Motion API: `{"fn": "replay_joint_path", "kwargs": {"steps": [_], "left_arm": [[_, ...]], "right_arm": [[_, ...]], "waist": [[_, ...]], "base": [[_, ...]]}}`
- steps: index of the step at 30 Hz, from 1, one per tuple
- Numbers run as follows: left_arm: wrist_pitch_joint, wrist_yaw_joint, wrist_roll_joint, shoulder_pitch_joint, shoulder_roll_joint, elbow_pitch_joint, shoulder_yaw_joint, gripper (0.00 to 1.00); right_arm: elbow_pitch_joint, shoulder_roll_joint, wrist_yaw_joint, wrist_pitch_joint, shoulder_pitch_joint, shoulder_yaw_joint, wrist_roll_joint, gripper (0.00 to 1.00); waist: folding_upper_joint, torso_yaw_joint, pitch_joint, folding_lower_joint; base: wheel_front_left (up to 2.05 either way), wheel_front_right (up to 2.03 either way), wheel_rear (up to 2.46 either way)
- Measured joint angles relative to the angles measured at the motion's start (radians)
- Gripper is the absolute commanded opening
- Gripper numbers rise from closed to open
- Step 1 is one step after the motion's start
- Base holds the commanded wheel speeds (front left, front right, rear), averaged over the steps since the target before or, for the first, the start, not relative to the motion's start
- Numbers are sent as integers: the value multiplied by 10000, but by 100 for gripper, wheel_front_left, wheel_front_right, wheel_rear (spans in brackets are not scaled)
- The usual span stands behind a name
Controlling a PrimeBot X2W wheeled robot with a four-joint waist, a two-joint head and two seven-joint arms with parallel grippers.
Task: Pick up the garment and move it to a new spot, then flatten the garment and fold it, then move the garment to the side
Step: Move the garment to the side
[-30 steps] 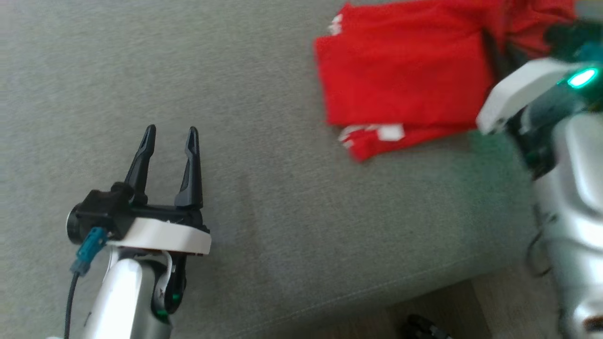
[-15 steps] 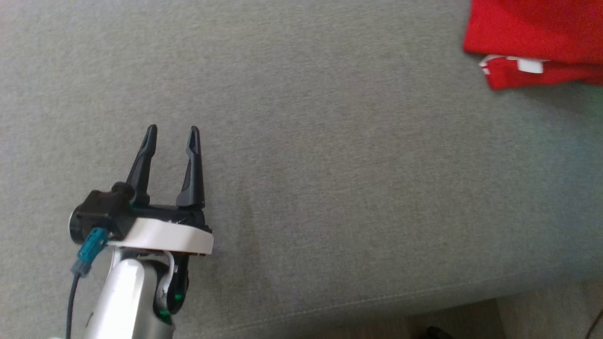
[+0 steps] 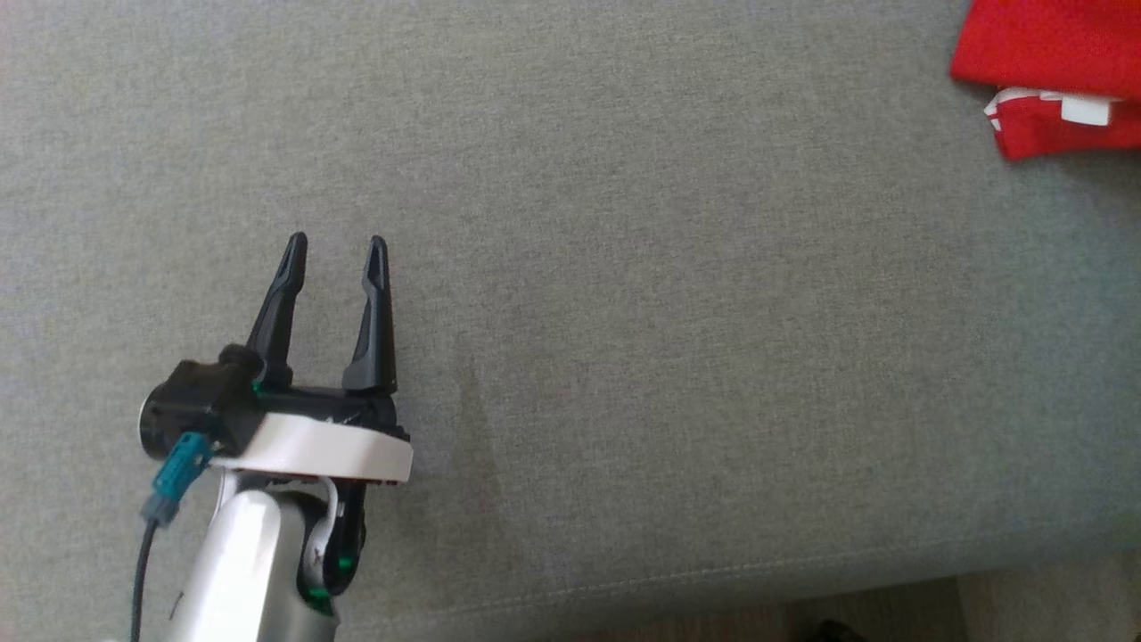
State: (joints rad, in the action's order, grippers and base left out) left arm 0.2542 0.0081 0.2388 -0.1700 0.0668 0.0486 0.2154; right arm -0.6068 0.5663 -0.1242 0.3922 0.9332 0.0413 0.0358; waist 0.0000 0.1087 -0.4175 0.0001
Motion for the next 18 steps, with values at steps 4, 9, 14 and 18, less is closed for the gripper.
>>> {"fn": "replay_joint_path", "kwargs": {"steps": [4, 9, 14, 18], "left_arm": [[0, -52, -59, -3, -13, 46, 17, 100], [2, -52, -86, -7, -19, 79, 25, 100], [15, -54, -86, -10, -23, 109, 17, 100], [15, -56, -86, -12, -25, 173, -15, 100]], "right_arm": [[-228, -86, 0, -433, 1, -410, 731, 100], [-441, -550, 0, -838, -1, -819, 1361, 100], [-673, -940, -2, -1302, -3, -926, 1593, 100], [-882, -1164, 0, -1772, -3, -1057, 1590, 100]], "waist": [[0, -30, -77, 0], [0, -33, -108, -1], [0, -61, -73, -1], [0, -83, 67, -1]], "base": [[0, 0, 0], [0, 0, 0], [0, 0, 0], [0, 0, 0]]}}
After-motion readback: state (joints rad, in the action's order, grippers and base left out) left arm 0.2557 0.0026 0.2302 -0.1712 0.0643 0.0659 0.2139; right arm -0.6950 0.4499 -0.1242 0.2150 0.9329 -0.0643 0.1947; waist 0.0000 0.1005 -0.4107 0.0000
